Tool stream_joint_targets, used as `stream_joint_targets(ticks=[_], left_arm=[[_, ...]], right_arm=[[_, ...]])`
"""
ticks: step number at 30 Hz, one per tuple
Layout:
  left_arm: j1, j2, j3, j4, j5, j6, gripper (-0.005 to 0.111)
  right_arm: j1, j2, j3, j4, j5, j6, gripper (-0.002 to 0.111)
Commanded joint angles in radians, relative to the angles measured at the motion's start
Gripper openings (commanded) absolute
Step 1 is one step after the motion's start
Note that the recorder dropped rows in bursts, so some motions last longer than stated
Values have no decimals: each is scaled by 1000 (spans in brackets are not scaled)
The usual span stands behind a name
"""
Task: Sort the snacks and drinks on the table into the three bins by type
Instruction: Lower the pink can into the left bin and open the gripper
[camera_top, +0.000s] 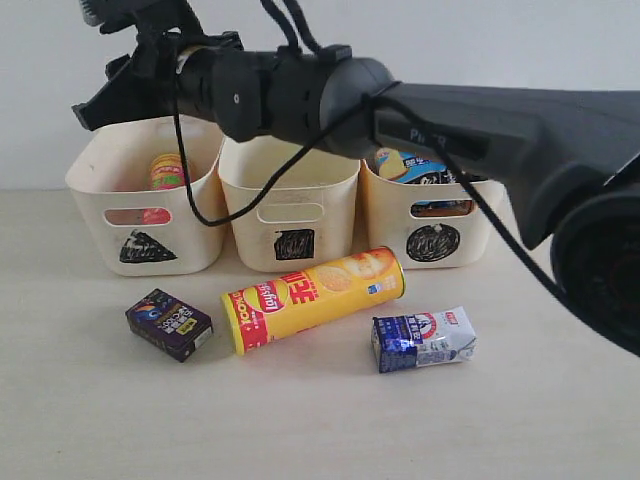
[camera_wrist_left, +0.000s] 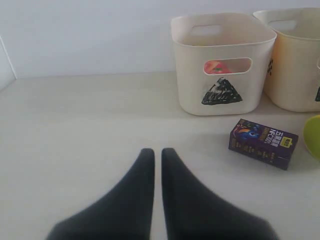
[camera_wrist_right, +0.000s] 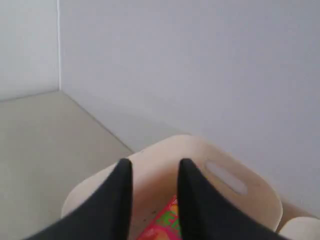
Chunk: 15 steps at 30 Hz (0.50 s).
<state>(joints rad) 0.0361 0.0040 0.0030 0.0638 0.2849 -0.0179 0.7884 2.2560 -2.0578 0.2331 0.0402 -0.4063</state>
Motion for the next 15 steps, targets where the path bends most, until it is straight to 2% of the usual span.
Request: stream_joint_targets(ticks=[1,9,15], left_arm=[[1,-4,-3,-1,-7,-9,4],[1,-4,-3,-1,-7,-9,4],[1,-4,-3,-1,-7,-9,4]], right_arm=[[-2,-68,-6,0,200,4,0],[-2,-140,-6,-6,586,-16,0],[-2,-170,-6,2,976,-308,0]])
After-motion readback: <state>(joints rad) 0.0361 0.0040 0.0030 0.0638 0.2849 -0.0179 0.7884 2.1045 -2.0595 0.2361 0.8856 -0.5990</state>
